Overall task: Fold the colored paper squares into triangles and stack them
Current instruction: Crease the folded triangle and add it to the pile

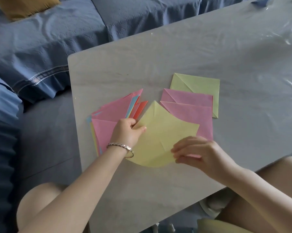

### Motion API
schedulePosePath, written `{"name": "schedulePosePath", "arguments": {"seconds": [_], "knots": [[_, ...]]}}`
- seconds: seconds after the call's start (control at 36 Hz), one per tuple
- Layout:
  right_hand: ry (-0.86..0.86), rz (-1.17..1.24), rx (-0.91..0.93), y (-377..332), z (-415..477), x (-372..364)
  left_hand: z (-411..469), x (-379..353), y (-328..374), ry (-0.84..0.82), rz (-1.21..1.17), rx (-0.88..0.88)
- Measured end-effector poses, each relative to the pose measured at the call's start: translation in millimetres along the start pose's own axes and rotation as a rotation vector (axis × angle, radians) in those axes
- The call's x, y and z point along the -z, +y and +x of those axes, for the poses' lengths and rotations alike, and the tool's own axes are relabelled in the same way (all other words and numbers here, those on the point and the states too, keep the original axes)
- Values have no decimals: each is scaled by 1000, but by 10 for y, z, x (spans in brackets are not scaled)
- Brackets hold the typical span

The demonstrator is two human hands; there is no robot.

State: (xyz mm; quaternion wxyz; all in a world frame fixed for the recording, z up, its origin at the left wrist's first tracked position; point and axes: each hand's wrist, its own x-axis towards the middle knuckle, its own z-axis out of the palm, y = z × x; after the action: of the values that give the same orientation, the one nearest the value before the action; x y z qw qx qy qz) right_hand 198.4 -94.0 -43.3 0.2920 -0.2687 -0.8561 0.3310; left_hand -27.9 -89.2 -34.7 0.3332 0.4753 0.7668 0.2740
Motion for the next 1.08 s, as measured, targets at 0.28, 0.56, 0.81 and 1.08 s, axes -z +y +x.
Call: {"name": "schedulePosePath", "arguments": {"seconds": [0.28,0.56,0.81,1.08], "knots": [[235,307,-512,-161,195,33,-420,157,34,-277,-38,-111],[394,366,-615,-302,151,-98,-628,202,218,-177,-76,-182],[527,471,-616,-440,219,-95,-771,26,318,111,-89,-330],[579,593,-675,-512,202,-120,-831,25,308,176,-130,-346]]}}
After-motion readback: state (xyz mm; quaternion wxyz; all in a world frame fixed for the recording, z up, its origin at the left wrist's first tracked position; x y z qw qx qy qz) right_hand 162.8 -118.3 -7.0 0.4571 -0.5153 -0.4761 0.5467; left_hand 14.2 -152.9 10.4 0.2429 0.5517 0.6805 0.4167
